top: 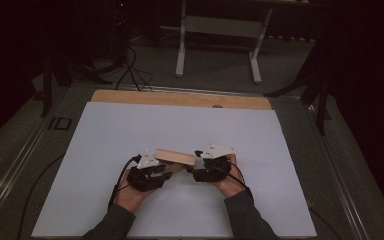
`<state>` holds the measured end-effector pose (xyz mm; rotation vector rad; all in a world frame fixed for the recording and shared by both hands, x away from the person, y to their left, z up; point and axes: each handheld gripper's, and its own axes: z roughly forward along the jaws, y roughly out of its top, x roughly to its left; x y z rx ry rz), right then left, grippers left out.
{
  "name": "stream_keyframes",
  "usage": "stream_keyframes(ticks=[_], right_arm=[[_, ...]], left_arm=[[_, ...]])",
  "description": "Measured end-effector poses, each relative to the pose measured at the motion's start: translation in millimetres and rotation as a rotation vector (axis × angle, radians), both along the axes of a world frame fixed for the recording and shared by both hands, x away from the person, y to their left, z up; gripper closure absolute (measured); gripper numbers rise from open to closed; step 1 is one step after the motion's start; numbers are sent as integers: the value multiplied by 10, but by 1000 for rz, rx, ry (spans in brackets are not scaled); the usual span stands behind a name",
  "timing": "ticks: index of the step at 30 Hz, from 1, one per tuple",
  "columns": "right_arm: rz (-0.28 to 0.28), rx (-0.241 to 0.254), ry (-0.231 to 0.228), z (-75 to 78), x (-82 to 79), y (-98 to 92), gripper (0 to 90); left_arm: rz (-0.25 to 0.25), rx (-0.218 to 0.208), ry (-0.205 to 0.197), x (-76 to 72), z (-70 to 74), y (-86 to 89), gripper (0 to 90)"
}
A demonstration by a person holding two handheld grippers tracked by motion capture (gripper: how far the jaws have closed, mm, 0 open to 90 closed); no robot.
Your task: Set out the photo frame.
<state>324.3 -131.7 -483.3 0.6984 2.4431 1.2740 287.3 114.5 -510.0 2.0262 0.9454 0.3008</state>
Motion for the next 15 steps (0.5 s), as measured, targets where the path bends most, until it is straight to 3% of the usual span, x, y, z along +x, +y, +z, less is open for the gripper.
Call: stream_keyframes(ticks=[15], right_arm=[[9,-3,25,-35,18,-48,357]], left_arm=[[4,-6,-20,-13,47,35,627]])
